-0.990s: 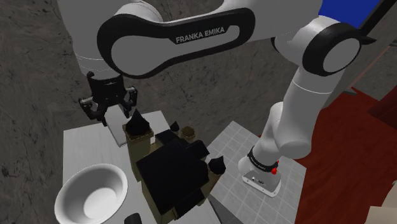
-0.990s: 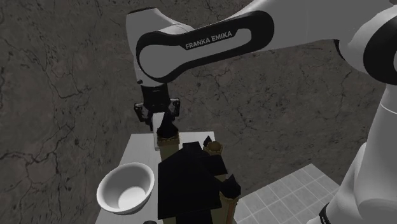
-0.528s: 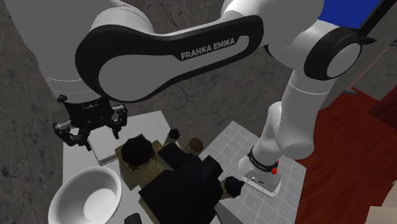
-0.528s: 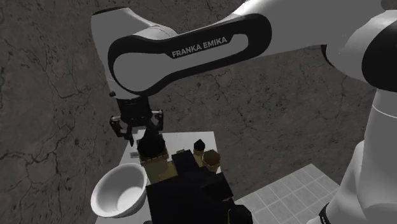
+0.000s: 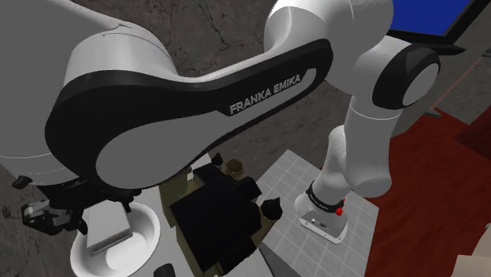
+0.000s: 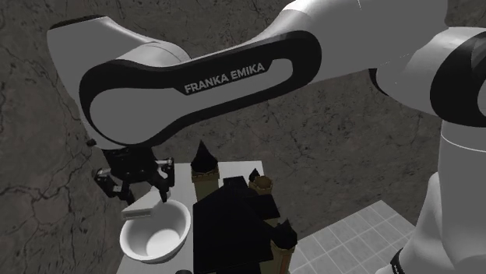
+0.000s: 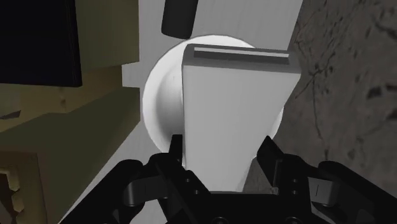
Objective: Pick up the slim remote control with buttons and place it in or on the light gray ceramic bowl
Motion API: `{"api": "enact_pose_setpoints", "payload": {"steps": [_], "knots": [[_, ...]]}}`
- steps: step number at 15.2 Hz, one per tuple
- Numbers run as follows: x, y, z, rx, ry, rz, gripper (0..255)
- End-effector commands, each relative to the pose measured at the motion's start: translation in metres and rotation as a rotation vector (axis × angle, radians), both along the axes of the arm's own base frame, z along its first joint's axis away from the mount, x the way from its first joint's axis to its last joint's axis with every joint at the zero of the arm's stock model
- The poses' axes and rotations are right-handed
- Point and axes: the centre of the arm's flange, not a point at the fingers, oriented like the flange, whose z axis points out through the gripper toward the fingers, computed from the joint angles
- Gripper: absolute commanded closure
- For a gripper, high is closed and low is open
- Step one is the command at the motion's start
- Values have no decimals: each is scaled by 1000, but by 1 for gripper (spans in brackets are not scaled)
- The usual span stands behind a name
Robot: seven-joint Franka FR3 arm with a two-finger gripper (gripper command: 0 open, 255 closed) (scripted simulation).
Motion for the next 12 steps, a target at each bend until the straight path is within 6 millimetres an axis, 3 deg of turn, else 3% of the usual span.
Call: {"api": "enact_pose_setpoints", "payload": {"steps": [1,12], "knots": [[0,2,-9,0,0,-1,255],[0,2,-69,0,0,-1,255]]}}
